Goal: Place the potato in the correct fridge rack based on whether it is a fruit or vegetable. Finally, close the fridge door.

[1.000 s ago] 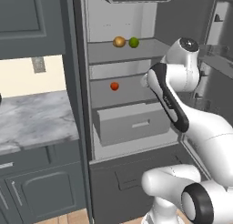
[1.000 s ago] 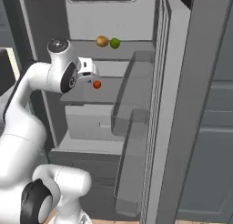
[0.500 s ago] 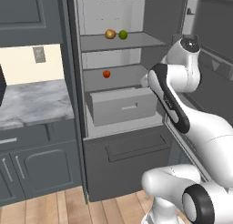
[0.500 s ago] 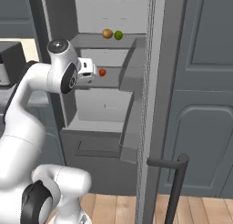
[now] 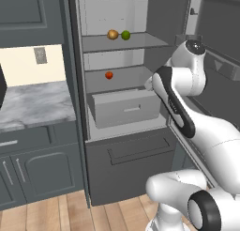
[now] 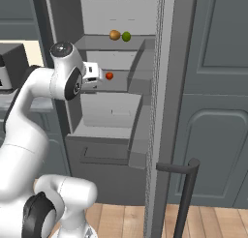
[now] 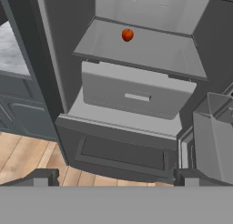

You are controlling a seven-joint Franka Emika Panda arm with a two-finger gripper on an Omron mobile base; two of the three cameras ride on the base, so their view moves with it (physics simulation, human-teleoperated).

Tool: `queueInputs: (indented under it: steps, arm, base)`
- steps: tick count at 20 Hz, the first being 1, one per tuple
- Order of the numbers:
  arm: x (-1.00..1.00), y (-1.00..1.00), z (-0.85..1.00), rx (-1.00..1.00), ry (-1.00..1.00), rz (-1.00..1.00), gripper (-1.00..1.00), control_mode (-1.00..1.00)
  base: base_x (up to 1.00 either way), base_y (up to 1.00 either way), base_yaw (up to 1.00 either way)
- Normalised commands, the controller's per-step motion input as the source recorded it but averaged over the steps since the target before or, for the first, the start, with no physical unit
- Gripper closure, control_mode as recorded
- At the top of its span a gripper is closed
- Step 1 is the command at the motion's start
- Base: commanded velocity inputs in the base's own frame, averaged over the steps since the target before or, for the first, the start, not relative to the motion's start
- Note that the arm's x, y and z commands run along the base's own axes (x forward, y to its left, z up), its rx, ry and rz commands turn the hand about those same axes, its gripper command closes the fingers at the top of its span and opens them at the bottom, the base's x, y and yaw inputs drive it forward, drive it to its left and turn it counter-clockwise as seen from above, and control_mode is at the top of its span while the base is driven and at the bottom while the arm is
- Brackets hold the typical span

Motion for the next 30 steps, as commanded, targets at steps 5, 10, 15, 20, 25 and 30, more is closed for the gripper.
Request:
queueInputs:
  steps: [5,10,15,20,25,30]
  arm:
    - [-0.1,0.0,0.0,0.0,0.0,0.0,-1.0,-1.0]
    - [-0.48,0.0,0.0,0.0,-0.04,-0.02,-1.0,-1.0]
    - [-0.57,-0.22,0.0,0.0,-0.06,-0.13,-1.0,-1.0]
    - [-0.57,-0.66,-0.17,0.02,-0.11,-0.21,-1.0,-1.0]
    - [-0.61,-0.85,-0.24,0.06,-0.19,-0.24,-1.0,-1.0]
    - [-0.57,-0.74,-0.05,0.06,-0.12,-0.2,-1.0,-1.0]
  base:
    - [0.0,0.0,0.0]
    - [0.0,0.0,0.0]
    - [0.0,0.0,0.0]
    - [0.0,0.0,0.0]
    - [0.0,0.0,0.0]
    - [0.0,0.0,0.0]
